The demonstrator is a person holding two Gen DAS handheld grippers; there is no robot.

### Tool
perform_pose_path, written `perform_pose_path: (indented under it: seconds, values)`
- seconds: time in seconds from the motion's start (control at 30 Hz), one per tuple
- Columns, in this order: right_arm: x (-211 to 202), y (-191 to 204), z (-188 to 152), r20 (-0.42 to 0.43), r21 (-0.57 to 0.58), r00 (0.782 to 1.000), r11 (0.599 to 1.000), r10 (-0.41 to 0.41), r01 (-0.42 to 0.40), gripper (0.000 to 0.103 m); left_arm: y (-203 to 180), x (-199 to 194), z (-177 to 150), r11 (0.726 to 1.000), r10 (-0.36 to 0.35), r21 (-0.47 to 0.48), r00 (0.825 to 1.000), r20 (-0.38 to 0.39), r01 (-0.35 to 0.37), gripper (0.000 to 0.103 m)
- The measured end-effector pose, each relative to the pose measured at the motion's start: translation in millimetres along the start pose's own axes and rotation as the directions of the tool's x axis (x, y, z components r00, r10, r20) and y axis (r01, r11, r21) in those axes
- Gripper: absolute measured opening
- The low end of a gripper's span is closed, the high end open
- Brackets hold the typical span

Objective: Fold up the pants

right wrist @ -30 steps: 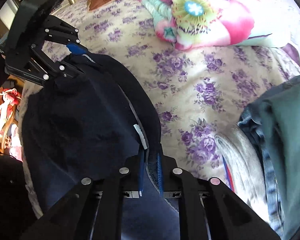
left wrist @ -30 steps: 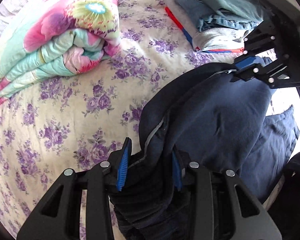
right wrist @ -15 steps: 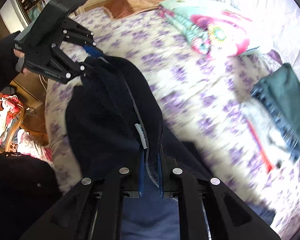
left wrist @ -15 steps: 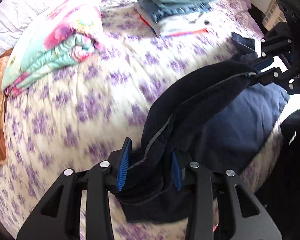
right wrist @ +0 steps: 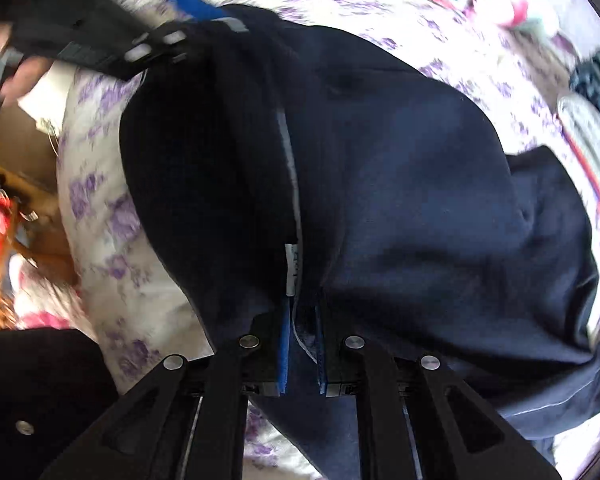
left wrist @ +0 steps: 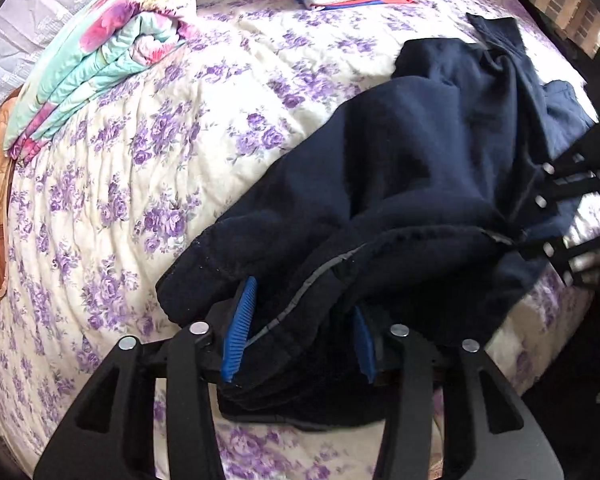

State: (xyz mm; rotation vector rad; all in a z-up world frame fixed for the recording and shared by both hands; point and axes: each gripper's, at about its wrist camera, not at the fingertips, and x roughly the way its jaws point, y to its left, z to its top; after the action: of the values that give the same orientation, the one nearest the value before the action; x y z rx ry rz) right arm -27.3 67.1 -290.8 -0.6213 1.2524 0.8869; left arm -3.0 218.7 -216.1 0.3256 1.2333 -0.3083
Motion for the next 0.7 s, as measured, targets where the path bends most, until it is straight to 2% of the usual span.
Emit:
perform_pose_path:
  seconds: [0.1,0.3,0.37,0.47,0.57,0.63,0.7]
  values:
    - [-4.4,-9.1,1.9,-0.006,0.019,1.000,0.999,0.028,-0.028,0.011,0.3,-18.0,-14.3,1.000,0.007,0.008,1.000,0.007,-0.007,0.063]
    - [-7.9,-12.2,3.8,-0.004,0.024,0.999,0.999,0.039,-0.039,0.011,13.5,-58.8,-39.1,0.993,-0.064,-0.092,0.996,0.060,0.069,0.064]
    - [-9.3,-15.4,3.9,-0.006,0.030,0.999,0.998,0.050,-0.049,0.011,11.5,-64.1,-35.4,0.992,-0.083,-0.092,0.994,0.074,0.090,0.064]
    - [-12.0,-22.4,4.4,-0.011,0.019,0.999,0.999,0.049,-0.049,0.011,8.2,-58.3,-21.1,0.997,-0.069,-0.043,0.996,0.053,0.071,0.063]
    - [-9.8,-17.6,3.7,-0.015,0.012,0.999,0.999,0.042,-0.042,0.011,4.7,-37.2,-7.2,0.992,-0.119,0.035,0.992,-0.040,0.120,0.056]
    - [-9.5,-17.3,3.7,-0.017,0.014,0.999,0.999,0.044,-0.043,0.011,5.0,-19.0,-4.3,0.992,-0.103,0.065,0.988,-0.113,0.111,0.030]
    - [-8.8,-15.8,3.2,-0.014,0.021,0.999,0.998,0.052,-0.052,0.011,7.4,-11.6,-0.9,0.990,-0.108,0.071,0.983,-0.149,0.120,0.025]
